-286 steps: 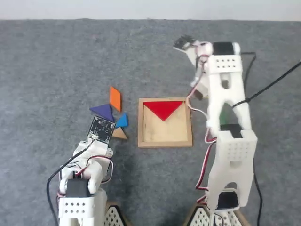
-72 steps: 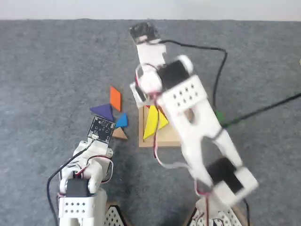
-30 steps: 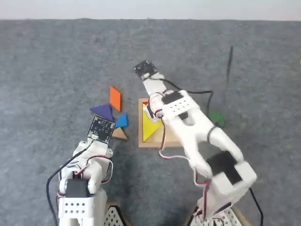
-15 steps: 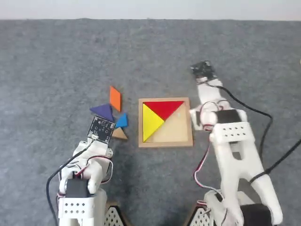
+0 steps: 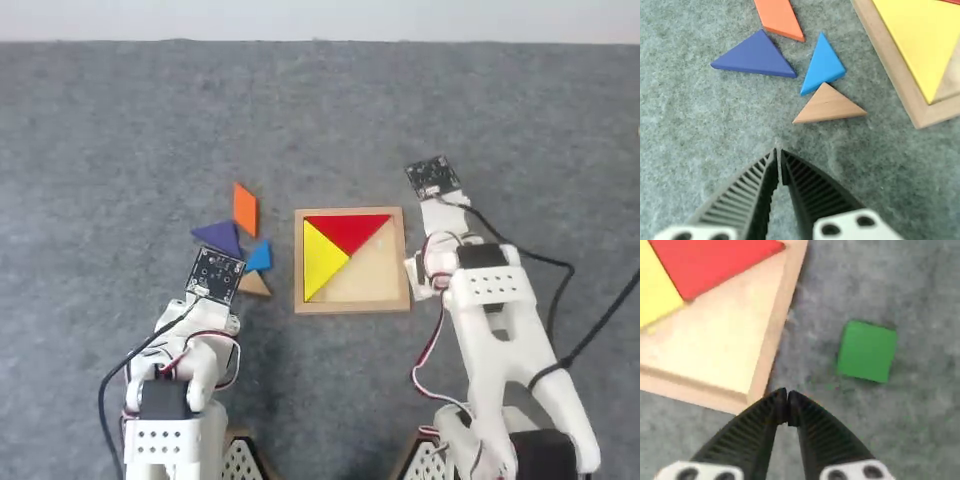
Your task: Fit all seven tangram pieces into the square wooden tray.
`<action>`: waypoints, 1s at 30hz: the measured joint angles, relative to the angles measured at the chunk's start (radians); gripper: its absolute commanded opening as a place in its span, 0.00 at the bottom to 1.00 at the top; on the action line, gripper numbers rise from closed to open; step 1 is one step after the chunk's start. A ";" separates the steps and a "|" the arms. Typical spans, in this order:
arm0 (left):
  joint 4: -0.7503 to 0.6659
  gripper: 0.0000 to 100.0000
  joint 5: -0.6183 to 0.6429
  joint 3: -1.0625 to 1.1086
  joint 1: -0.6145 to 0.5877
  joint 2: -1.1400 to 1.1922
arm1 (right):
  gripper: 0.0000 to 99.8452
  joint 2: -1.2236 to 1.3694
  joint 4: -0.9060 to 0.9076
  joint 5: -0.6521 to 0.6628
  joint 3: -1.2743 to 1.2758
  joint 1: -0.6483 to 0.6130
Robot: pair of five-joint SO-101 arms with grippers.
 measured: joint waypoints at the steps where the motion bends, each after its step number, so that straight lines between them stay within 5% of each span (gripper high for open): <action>1: 0.000 0.01 0.000 0.000 0.000 0.000 | 0.01 -0.002 -0.018 -0.002 0.018 0.000; 14: 0.000 0.01 0.000 0.000 0.000 0.000 | 0.01 -0.146 0.003 0.034 0.123 0.006; 26: -0.017 0.01 -0.064 0.000 0.049 0.000 | 0.01 -0.474 -0.032 0.074 0.431 0.331; 30: -0.054 0.02 -0.183 -0.087 -0.089 0.000 | 0.01 -0.559 -0.035 0.087 0.494 0.328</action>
